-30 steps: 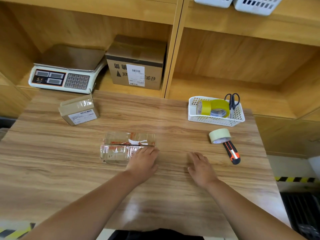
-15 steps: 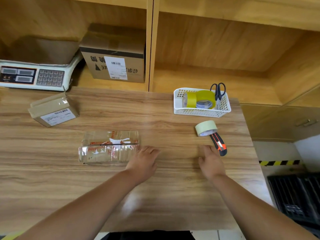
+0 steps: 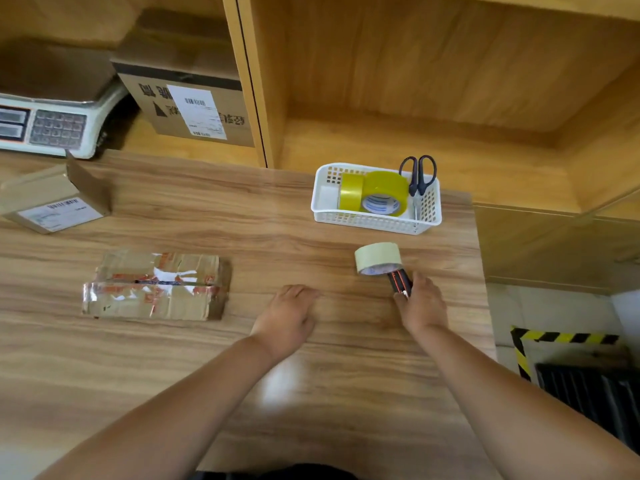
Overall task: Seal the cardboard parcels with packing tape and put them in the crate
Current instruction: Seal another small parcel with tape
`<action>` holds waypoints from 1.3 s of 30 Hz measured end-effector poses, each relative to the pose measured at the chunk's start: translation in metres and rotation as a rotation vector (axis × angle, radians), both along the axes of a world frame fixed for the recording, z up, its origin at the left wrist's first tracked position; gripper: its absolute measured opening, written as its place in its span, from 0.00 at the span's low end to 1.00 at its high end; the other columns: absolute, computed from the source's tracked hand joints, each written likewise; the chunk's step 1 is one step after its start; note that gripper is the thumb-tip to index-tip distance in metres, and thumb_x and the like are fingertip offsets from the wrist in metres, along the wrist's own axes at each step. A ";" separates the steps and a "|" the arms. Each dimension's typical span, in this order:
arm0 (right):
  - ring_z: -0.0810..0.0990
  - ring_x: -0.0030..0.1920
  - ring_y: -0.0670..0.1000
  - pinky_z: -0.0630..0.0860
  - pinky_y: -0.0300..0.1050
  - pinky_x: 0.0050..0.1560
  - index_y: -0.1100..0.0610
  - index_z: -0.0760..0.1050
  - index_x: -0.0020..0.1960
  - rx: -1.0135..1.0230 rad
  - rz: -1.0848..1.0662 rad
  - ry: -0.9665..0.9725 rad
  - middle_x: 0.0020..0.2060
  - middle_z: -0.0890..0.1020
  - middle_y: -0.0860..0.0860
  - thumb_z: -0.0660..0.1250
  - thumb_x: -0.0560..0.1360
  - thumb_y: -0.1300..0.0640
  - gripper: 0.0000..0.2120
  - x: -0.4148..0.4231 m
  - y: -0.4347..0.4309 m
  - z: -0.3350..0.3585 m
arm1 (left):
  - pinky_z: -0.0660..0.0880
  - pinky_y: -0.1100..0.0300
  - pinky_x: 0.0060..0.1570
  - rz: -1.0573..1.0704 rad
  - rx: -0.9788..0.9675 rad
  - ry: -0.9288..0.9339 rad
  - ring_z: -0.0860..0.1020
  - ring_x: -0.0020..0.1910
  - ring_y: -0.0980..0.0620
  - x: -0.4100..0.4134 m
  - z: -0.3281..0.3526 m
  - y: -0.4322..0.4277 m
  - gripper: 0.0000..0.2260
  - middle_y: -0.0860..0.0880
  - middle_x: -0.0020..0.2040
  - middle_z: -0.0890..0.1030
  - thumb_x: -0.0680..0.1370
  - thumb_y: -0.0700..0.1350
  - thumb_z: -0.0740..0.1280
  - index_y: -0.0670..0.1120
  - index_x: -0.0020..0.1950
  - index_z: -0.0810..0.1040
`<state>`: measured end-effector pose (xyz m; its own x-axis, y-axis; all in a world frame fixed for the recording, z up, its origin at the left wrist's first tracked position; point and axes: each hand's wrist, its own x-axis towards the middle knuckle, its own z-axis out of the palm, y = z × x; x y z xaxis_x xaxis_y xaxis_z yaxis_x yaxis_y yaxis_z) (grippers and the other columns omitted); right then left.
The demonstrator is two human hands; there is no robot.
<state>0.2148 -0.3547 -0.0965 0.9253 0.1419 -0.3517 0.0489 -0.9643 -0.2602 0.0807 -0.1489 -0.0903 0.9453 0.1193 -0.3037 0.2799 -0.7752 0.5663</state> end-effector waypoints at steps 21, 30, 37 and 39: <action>0.75 0.49 0.55 0.69 0.44 0.45 0.58 0.67 0.57 0.507 -0.167 0.184 0.51 0.74 0.53 0.63 0.70 0.65 0.17 -0.048 0.050 0.008 | 0.73 0.55 0.37 0.910 -0.584 0.035 0.77 0.35 0.51 0.039 0.024 -0.061 0.09 0.52 0.33 0.80 0.77 0.48 0.65 0.47 0.38 0.77; 0.75 0.51 0.58 0.72 0.50 0.52 0.55 0.71 0.59 0.332 0.091 0.055 0.53 0.74 0.51 0.68 0.69 0.57 0.19 -0.069 0.066 0.018 | 0.67 0.64 0.54 0.510 -0.377 -0.101 0.72 0.58 0.57 0.032 0.023 -0.002 0.19 0.58 0.56 0.75 0.75 0.42 0.69 0.51 0.64 0.72; 0.76 0.49 0.55 0.70 0.49 0.51 0.55 0.74 0.56 0.381 0.227 -0.014 0.46 0.73 0.47 0.69 0.67 0.60 0.18 -0.084 0.079 0.030 | 0.69 0.67 0.38 0.576 -0.633 -0.073 0.75 0.41 0.58 0.007 0.027 0.022 0.15 0.55 0.42 0.77 0.74 0.36 0.69 0.52 0.55 0.71; 0.76 0.49 0.55 0.69 0.48 0.49 0.55 0.73 0.55 0.341 0.307 -0.064 0.48 0.75 0.48 0.68 0.66 0.60 0.17 -0.087 0.082 0.032 | 0.70 0.66 0.35 0.607 -0.718 -0.041 0.75 0.37 0.57 0.001 0.027 0.027 0.13 0.54 0.39 0.78 0.73 0.34 0.69 0.49 0.53 0.74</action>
<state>0.1283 -0.2727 -0.0645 0.8405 0.5108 -0.1809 0.3453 -0.7622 -0.5476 0.0817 -0.1222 -0.0629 0.7942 0.3928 -0.4637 0.4909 0.0350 0.8705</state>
